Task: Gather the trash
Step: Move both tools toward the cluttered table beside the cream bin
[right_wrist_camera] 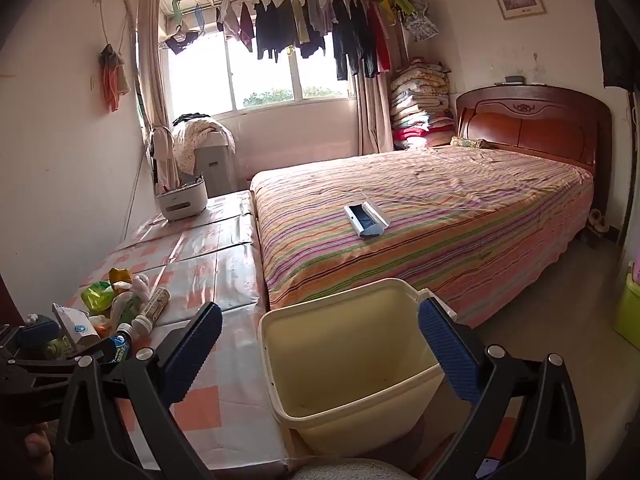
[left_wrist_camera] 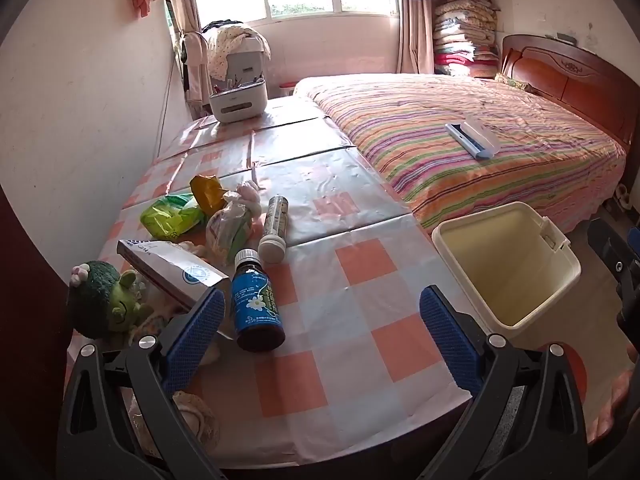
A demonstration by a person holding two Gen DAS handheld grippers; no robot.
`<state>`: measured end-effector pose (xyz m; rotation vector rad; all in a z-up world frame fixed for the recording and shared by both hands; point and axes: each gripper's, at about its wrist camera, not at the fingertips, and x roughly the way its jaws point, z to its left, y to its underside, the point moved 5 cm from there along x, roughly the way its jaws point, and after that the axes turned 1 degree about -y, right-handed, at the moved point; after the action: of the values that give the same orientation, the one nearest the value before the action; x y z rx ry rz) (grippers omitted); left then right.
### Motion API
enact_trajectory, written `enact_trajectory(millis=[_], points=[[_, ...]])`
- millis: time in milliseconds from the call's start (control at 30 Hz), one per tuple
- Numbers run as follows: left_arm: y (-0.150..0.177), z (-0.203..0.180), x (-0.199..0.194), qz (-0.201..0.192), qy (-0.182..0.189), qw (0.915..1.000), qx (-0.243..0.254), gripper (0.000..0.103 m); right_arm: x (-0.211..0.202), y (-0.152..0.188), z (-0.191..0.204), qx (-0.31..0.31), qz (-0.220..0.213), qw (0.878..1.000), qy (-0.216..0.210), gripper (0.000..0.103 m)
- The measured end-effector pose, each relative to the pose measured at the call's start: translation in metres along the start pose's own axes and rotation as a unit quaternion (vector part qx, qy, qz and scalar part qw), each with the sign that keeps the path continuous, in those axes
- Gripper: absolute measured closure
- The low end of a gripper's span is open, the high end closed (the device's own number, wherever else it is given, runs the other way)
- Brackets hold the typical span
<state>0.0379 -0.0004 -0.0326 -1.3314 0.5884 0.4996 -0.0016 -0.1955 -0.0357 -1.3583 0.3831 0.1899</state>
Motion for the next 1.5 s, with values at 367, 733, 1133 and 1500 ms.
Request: enact_trajectory(millis=[367, 733, 1133, 1500], points=[[0.006, 0.002, 0.000, 0.013, -0.007, 0.9999, 0.001, 0.006, 0.000, -0.002, 0.001, -0.010, 0.002, 1.000, 0.008, 0.007], [0.008, 0.009, 0.003, 0.020, -0.010, 0.9997, -0.005, 0.006, 0.006, 0.002, 0.000, -0.001, 0.014, 1.000, 0.006, 0.007], [0.010, 0.012, 0.010, 0.025, -0.012, 0.9996, -0.007, 0.006, 0.011, 0.006, 0.002, -0.001, 0.022, 1.000, 0.005, 0.007], [0.012, 0.018, 0.010, 0.026, -0.014, 0.9995, -0.013, 0.006, 0.014, 0.008, 0.005, 0.000, 0.029, 1.000, -0.001, 0.007]])
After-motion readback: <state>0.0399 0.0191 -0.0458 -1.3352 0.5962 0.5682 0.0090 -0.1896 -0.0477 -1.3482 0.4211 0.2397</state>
